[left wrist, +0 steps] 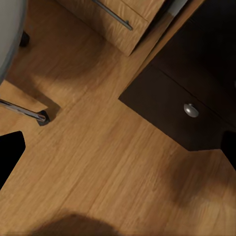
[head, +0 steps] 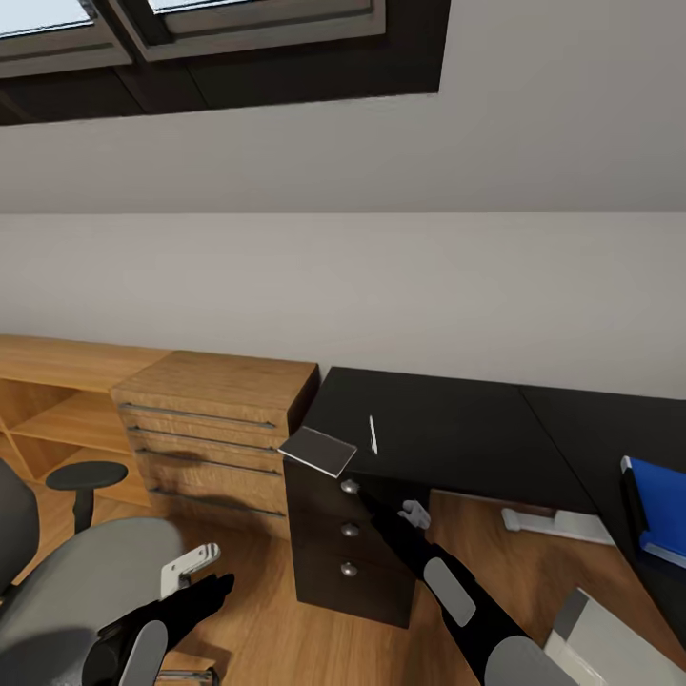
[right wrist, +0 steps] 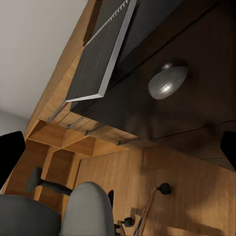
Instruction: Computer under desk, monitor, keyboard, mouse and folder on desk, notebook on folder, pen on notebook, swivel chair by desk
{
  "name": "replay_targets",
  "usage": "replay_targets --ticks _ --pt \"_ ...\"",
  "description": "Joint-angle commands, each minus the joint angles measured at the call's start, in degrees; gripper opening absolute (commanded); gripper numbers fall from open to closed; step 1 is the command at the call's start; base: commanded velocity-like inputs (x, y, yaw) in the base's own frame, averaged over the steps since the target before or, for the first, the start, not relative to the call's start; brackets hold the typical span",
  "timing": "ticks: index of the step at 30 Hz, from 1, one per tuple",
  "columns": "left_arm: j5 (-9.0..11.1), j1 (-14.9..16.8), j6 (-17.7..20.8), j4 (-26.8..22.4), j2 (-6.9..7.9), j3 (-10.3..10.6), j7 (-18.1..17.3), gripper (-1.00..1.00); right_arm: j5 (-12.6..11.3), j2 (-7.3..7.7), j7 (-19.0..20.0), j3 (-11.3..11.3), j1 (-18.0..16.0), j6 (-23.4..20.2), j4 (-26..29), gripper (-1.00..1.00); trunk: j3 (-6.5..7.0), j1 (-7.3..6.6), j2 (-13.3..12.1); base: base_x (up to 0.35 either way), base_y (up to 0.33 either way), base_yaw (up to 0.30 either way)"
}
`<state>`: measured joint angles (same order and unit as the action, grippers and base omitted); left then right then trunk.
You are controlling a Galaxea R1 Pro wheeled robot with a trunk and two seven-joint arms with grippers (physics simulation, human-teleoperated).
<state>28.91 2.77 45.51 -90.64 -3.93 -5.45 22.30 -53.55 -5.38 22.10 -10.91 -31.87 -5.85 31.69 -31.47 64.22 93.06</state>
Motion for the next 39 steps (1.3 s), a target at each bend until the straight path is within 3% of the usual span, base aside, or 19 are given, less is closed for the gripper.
replay_targets --ticks 1,10,34,39 --pt "0.61 0.04 0.19 -0.06 -0.04 -0.07 0.46 1.00 -0.60 0.02 0.08 -0.08 -0.04 -0.18 0.00 1.00 -0.24 0.22 0.45 0.000 0.000 0.000" --pt "0.64 0.04 0.28 -0.06 -0.02 -0.09 0.45 1.00 -0.59 0.02 0.03 -0.08 -0.04 0.72 -0.05 1.00 -1.86 2.20 4.06 0.060 0.167 0.000" --pt "0.62 0.04 0.26 -0.06 -0.02 -0.10 0.47 1.00 -0.26 -0.27 0.14 -0.37 -0.04 0.85 -0.17 1.00 -6.17 7.47 13.68 0.001 0.003 0.000" --pt "0.58 0.04 0.22 -0.06 -0.02 -0.04 0.45 1.00 0.13 -1.17 -0.09 -0.91 -0.04 3.01 -0.17 1.00 -6.17 7.47 13.68 0.000 0.000 0.000"
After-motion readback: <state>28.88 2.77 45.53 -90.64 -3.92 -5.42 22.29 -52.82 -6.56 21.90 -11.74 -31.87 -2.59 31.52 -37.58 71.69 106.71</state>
